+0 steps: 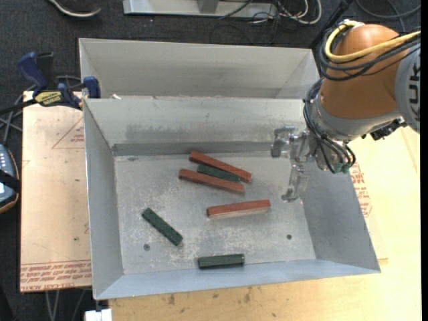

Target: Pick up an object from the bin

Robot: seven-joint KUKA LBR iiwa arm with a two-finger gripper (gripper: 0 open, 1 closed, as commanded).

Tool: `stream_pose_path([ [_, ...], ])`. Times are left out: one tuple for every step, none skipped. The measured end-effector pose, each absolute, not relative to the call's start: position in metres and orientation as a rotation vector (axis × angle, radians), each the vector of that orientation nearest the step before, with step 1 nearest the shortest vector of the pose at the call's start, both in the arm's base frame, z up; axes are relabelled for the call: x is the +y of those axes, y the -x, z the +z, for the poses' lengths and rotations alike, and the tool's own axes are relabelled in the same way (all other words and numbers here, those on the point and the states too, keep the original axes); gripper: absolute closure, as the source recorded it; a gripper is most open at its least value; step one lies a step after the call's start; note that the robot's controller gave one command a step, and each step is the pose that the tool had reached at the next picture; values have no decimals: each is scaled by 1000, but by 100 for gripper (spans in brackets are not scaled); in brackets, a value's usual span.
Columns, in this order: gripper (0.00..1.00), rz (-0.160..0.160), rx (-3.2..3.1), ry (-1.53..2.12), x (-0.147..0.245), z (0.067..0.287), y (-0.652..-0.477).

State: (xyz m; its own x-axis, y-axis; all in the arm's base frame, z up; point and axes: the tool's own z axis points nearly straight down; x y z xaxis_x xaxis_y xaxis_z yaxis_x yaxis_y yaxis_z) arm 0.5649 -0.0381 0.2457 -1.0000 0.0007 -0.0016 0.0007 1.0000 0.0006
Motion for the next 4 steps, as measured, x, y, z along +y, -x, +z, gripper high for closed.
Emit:
stream_pose_path([
  [0,0,3133,100,-29,185,-567],
  [0,2,3128,307,-13,158,-567],
  [0,2,3136,167,-11,136,-549],
  [0,0,3116,349,-9,82,-551],
])
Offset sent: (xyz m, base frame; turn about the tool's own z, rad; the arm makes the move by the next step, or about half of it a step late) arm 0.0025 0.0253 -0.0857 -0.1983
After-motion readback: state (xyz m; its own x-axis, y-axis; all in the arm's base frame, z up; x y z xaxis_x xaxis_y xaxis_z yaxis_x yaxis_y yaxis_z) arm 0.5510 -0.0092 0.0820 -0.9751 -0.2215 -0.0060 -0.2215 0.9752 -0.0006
